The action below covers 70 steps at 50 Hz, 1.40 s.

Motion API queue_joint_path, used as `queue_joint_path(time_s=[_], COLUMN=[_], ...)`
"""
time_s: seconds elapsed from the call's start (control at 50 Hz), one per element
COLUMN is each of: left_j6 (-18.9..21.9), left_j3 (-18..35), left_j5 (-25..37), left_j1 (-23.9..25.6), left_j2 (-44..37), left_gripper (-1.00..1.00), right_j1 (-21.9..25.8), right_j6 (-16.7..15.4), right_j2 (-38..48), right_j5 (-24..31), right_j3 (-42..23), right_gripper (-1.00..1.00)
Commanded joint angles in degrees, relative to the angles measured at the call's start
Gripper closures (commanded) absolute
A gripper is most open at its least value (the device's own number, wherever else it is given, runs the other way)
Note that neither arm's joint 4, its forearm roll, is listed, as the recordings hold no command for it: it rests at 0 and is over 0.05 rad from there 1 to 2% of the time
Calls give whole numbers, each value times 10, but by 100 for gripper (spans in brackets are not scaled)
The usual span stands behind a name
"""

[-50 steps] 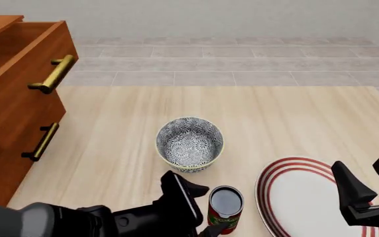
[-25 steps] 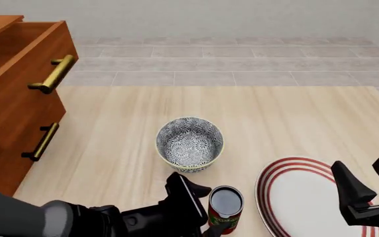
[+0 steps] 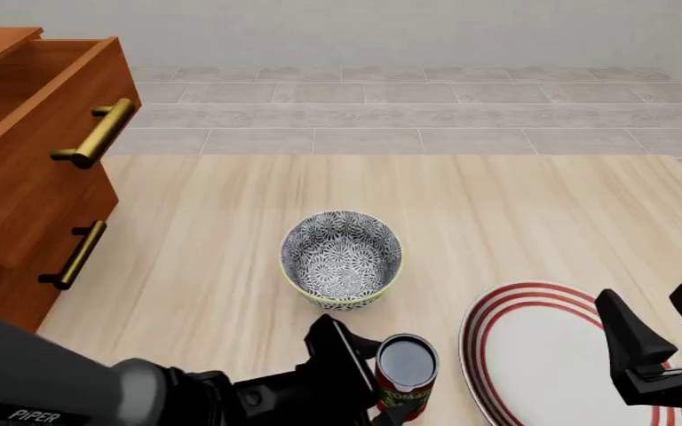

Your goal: Put the ketchup in the top drawer of the cabinet.

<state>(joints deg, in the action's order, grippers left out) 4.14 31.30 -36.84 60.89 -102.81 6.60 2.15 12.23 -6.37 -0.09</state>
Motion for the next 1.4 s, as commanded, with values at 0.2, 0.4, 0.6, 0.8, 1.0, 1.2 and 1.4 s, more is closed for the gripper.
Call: queue_joint_path(time_s=[0.2, 0.4, 0.6, 0.8, 1.0, 1.2, 1.4], left_j6=[8, 10, 3, 2, 14, 4, -1], left_j3=[20, 29, 31, 36, 30, 5, -25], left_j5=[-3, 5, 3, 11, 31, 69, 98], left_j1=[-1, 1, 3, 5, 10, -5, 5], left_j2=[-26, -24, -27, -27, 13, 113, 183], left_gripper=[-100, -100, -100, 100, 100, 100, 100], right_j1=[0, 5, 5, 4, 6, 8, 7], right_j6=[0, 0, 0, 0, -1, 0, 0], right_j2=[2, 11, 14, 13, 13, 15, 17], right_j5=[-1, -6, -8, -7, -7, -9, -9], right_j3=[0, 0, 0, 0, 0, 0, 0], right_gripper=[-100, -100, -100, -100, -100, -100, -100])
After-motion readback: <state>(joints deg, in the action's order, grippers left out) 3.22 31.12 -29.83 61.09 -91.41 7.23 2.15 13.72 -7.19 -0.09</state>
